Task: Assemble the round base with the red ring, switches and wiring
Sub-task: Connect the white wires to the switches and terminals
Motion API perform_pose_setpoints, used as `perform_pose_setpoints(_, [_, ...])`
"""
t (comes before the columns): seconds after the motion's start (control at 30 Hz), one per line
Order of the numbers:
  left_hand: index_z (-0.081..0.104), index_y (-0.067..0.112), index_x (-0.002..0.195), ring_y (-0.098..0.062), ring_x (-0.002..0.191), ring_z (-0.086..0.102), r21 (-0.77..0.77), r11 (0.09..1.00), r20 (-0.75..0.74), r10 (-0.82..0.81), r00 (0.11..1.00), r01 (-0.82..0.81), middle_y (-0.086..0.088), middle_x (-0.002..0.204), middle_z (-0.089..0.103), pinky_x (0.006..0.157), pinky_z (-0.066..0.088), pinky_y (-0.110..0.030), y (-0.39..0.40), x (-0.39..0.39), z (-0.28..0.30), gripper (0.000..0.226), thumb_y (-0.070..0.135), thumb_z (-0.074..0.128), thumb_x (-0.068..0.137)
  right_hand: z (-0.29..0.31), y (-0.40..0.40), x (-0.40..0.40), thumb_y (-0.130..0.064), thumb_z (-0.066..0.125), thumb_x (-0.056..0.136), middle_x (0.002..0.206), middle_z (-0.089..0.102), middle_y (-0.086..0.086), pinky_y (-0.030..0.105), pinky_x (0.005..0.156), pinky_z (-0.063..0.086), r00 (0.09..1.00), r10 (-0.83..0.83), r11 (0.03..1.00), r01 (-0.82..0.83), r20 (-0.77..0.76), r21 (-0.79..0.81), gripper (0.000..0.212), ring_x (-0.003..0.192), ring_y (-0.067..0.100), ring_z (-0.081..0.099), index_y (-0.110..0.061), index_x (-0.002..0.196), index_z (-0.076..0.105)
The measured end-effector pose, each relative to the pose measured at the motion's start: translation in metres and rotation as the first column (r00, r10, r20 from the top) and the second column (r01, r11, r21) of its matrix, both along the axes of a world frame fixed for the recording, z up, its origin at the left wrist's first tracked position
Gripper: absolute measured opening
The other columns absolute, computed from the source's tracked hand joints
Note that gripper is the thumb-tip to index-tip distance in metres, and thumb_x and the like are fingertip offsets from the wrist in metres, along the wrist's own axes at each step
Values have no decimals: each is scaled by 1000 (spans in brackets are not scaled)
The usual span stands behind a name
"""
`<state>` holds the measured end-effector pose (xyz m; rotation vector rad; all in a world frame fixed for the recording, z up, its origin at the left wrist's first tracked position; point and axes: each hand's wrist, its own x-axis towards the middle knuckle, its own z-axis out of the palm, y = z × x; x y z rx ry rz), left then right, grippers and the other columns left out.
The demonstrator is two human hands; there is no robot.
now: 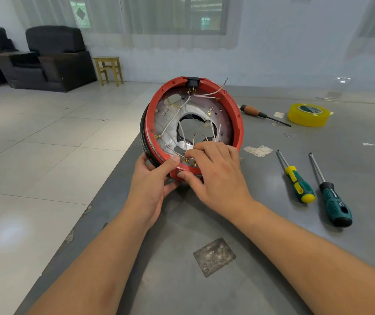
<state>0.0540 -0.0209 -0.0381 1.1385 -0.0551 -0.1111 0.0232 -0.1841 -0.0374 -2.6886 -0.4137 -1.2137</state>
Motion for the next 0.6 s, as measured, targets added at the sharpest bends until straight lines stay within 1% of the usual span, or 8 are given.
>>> perform_pose_setpoints(0.13, [50, 17, 142, -32, 103, 78, -42, 998, -58, 40, 998, -43, -13, 123, 76, 85, 65, -50, 1, 1, -3, 59, 16, 80, 91, 3, -10, -3, -67, 54, 92, 142, 51, -6, 40, 109, 32, 998, -11, 999, 14, -58, 51, 60, 134, 18, 45, -28, 138, 55])
perform_pose_setpoints(0.2, [44, 22, 149, -31, 99, 79, -8, 998, -73, 58, 996, -59, -10, 121, 77, 82, 66, -49, 4, 2, -1, 66, 20, 79, 93, 5, -27, -5, -70, 50, 91, 158, 35, -5, 40, 117, 25, 996, -50, 976, 65, -76, 207, 74, 147, 17, 31, -28, 150, 40])
perform_pose_setpoints(0.27, [33, 39, 157, -31, 98, 79, 31, 999, -70, 47, 996, -45, -5, 120, 74, 80, 66, -50, 10, 3, 0, 78, 24, 77, 94, 6, -46, -9, -75, 48, 88, 167, 18, -8, 39, 124, 17, 983, -33, 869, 118, -180, 481, 89, 154, 13, 18, -29, 160, 23])
perform_pose_setpoints(0.33, [28, 55, 155, -34, 98, 79, 85, 996, -36, -5, 999, 8, -1, 125, 69, 80, 66, -52, 13, 2, 2, 81, 29, 76, 95, 4, -58, -13, -78, 50, 84, 167, 21, -12, 38, 125, 24, 945, 168, 648, 109, -282, 753, 98, 151, 5, 24, -32, 162, 14])
perform_pose_setpoints(0.37, [31, 57, 153, -35, 98, 79, 118, 992, -15, -35, 999, 36, 0, 129, 67, 80, 66, -53, 12, 1, 3, 77, 31, 75, 96, 3, -61, -14, -76, 51, 84, 163, 28, -16, 35, 123, 29, 922, 260, 574, 93, -288, 814, 94, 147, 1, 31, -35, 162, 16])
perform_pose_setpoints(0.47, [37, 56, 151, -35, 100, 78, 181, 982, 23, -66, 998, 61, -2, 136, 67, 83, 65, -54, 12, -2, 3, 69, 37, 75, 96, -2, -63, -18, -69, 51, 89, 144, 44, -33, 22, 112, 36, 926, 283, 582, 41, -249, 812, 66, 136, -9, 41, -48, 150, 35])
perform_pose_setpoints(0.57, [40, 46, 155, -27, 112, 75, 290, 957, 107, -25, 994, -7, -2, 137, 67, 88, 65, -50, 13, -3, 1, 66, 41, 72, 98, -8, -60, -26, -64, 52, 95, 142, 53, -21, 28, 111, 43, 955, 197, 562, 74, -220, 824, 55, 132, 0, 48, -44, 145, 44])
perform_pose_setpoints(0.6, [44, 42, 154, -21, 117, 72, 353, 933, 174, 0, 985, -63, 1, 138, 66, 92, 63, -44, 12, -4, 0, 61, 42, 71, 99, -10, -60, -31, -62, 52, 97, 142, 54, -18, 24, 107, 45, 960, 161, 562, 100, -228, 821, 52, 130, 1, 51, -42, 144, 46])
